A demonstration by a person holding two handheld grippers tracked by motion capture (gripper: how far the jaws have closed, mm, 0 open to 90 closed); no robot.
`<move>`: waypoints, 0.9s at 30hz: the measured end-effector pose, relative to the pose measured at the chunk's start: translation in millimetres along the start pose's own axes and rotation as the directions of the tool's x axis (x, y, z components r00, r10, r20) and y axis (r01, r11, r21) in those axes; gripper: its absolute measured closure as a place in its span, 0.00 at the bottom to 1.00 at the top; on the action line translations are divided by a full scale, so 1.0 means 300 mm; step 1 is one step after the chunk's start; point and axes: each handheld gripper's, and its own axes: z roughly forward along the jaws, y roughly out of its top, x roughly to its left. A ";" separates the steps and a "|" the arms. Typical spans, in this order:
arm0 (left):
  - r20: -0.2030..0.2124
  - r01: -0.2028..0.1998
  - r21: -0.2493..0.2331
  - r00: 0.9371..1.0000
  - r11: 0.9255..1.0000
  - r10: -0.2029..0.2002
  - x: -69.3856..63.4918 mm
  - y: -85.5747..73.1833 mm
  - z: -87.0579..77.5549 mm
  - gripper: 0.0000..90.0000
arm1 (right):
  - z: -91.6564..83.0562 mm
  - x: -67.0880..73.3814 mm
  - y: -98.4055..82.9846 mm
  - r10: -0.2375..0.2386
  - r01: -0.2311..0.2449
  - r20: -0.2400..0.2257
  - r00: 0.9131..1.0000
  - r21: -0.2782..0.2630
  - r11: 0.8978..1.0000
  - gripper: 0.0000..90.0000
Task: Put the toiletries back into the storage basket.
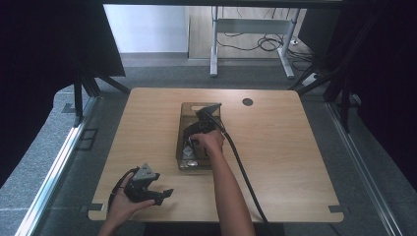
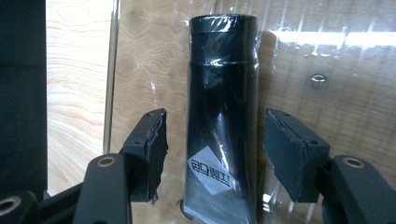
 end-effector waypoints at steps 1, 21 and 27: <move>0.000 0.000 0.000 1.000 1.000 0.000 0.000 0.000 0.000 0.24 | -0.005 0.000 0.000 -0.002 0.002 0.001 1.000 -0.002 1.000 0.45; -0.004 0.000 0.004 1.000 1.000 0.000 0.001 0.000 0.002 0.24 | -0.148 0.012 -0.005 -0.116 0.118 0.029 0.993 -0.077 0.990 0.47; -0.010 0.000 0.009 1.000 1.000 0.000 0.002 -0.003 0.001 0.24 | -0.193 0.006 -0.017 -0.178 0.180 0.031 0.984 -0.115 0.977 0.46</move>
